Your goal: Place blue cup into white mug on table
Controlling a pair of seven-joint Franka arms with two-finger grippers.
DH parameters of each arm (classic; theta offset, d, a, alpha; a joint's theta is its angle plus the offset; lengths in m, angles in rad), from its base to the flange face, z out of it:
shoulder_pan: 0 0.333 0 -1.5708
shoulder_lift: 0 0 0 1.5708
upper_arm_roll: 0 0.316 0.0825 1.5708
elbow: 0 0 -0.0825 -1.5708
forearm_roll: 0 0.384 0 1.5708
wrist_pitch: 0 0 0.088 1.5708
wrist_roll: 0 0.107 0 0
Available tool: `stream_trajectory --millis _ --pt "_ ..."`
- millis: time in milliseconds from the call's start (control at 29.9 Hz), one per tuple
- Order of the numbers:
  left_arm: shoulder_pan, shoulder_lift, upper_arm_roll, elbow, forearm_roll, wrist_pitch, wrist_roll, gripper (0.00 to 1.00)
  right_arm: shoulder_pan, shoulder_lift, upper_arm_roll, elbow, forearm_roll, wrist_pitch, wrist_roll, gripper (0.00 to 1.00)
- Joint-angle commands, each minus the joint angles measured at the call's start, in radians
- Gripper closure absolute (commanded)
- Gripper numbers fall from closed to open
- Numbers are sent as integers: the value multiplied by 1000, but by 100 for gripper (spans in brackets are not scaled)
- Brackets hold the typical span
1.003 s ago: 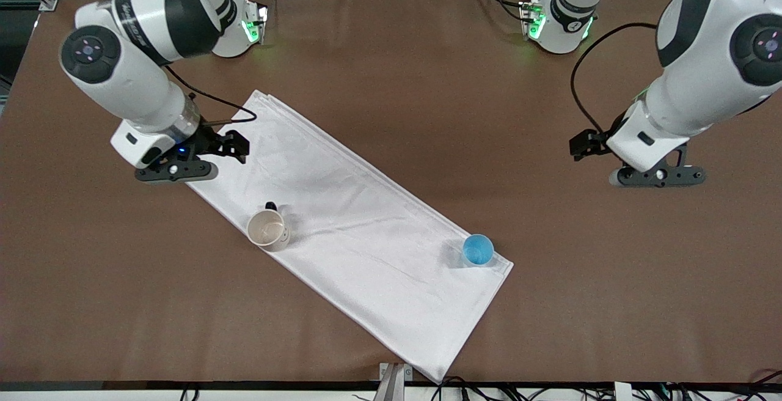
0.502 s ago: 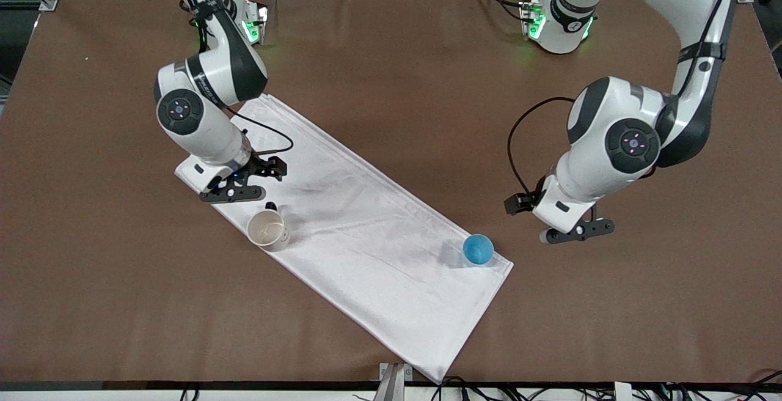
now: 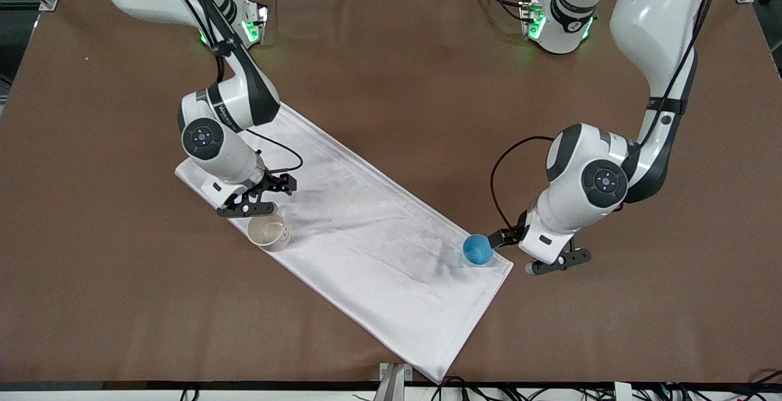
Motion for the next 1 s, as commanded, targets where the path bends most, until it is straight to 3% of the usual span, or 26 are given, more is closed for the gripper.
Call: stream_trajectory --millis 0,167,368,736,802,836,936,970 --pt "-13 54 8 42 -7 50 -18 0 -5 38 -1 16 -2 38 11 6" --pt "-16 82 8 42 -7 78 -18 0 -7 64 -3 19 -13 73 11 11" --pt "-33 117 8 41 -7 118 -18 0 -10 80 -5 27 -31 79 11 25" --pt "-48 168 9 38 -4 187 -20 0 -18 83 -5 51 -50 75 5 79" --pt "-48 169 9 36 -6 195 -29 22 -15 83 -5 51 -68 72 5 91" --pt "-50 169 9 36 -4 195 -41 40 -15 83 -5 54 -80 69 8 98" --pt "-50 171 9 35 -4 195 -58 98 -13 81 -5 68 -90 58 10 100" --pt "-50 171 9 35 -4 195 -60 100 -13 81 -3 71 -90 52 10 100"
